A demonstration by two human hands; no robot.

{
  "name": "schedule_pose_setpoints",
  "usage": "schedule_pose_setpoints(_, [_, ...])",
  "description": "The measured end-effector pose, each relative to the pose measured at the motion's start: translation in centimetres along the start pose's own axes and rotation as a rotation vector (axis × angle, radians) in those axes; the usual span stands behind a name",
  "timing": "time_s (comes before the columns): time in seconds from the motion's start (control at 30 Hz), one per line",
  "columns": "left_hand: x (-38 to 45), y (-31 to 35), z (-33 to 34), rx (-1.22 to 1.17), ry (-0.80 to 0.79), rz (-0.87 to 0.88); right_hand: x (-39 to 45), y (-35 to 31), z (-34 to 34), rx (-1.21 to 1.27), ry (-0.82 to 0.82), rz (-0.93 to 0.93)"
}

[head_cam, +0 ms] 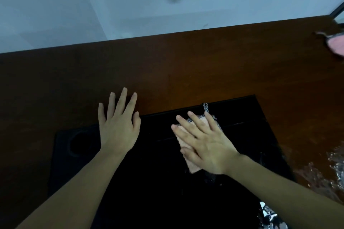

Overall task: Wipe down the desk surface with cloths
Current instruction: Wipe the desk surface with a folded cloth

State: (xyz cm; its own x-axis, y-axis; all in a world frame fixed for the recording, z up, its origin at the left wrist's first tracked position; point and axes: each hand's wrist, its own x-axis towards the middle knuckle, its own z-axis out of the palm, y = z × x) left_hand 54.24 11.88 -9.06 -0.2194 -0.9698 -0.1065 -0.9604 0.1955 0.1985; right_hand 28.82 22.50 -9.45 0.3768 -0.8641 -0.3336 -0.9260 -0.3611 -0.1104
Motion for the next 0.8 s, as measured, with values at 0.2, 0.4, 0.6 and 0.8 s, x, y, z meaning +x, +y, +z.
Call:
schedule_pose_setpoints(0.2, [1.5,5.3,-0.2,-0.086,-0.023,-0.027,5.6,7.0,-3.3,0.011,0.079,0.174])
schedule_pose_setpoints(0.4, [2.7,9.9,1.9,-0.100,-0.055,-0.028,7.8,9.5,-4.5,0.010,0.069,0.272])
schedule_pose_setpoints(0.6, [2.4,10.4,2.5,-0.052,-0.037,-0.052,-0.6,6.3,-0.6,0.004,0.059,-0.010])
schedule_pose_setpoints(0.8, [2.6,10.5,2.3,-0.055,-0.047,-0.065,1.6,10.3,-2.1,0.025,0.061,-0.051])
